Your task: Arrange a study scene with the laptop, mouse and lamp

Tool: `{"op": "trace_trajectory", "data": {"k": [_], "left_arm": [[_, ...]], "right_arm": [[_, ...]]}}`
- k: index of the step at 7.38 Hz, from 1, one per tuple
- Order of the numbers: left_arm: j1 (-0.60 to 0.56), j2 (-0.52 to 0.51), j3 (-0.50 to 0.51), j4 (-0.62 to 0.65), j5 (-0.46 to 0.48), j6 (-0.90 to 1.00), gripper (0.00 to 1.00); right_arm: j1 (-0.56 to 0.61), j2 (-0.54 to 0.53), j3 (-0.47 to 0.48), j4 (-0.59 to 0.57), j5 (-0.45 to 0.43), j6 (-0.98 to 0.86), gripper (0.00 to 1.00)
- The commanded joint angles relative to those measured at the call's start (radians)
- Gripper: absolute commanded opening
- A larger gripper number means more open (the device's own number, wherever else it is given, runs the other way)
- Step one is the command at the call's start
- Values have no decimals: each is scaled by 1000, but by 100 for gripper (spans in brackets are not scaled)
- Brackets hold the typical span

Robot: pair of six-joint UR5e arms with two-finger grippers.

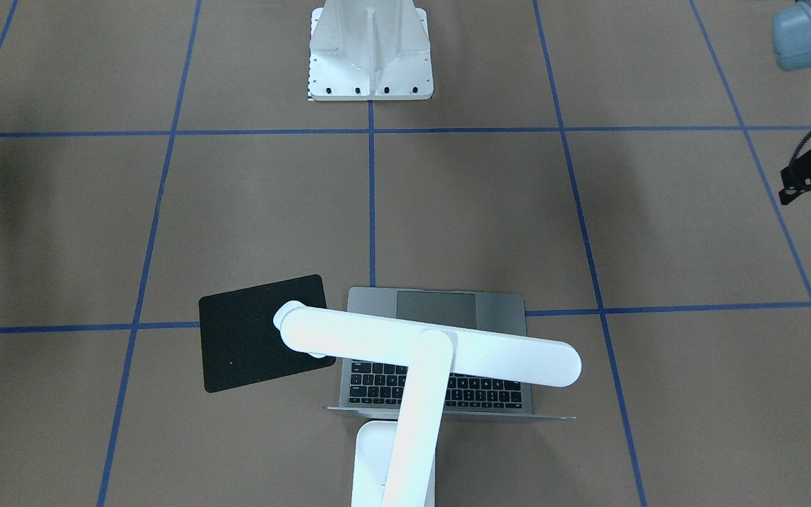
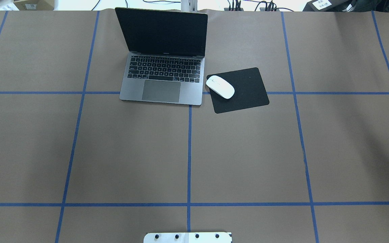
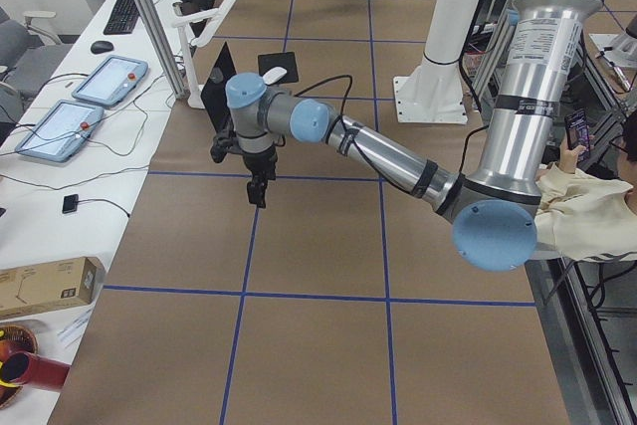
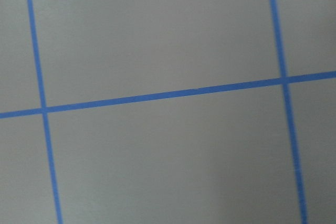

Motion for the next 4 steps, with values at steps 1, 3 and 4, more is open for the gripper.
{"op": "trace_trajectory", "data": {"k": [1, 3, 4], "left_arm": [[-169, 53, 228, -115, -34, 277, 100], [-274, 83, 342, -137, -34, 430, 100], [-291, 117, 364, -182, -34, 450, 100]], "right_arm": [[2, -23, 2, 0, 1, 0, 100], [8, -27, 2, 0, -1, -3, 100], [8, -26, 2, 0, -1, -3, 100]]}}
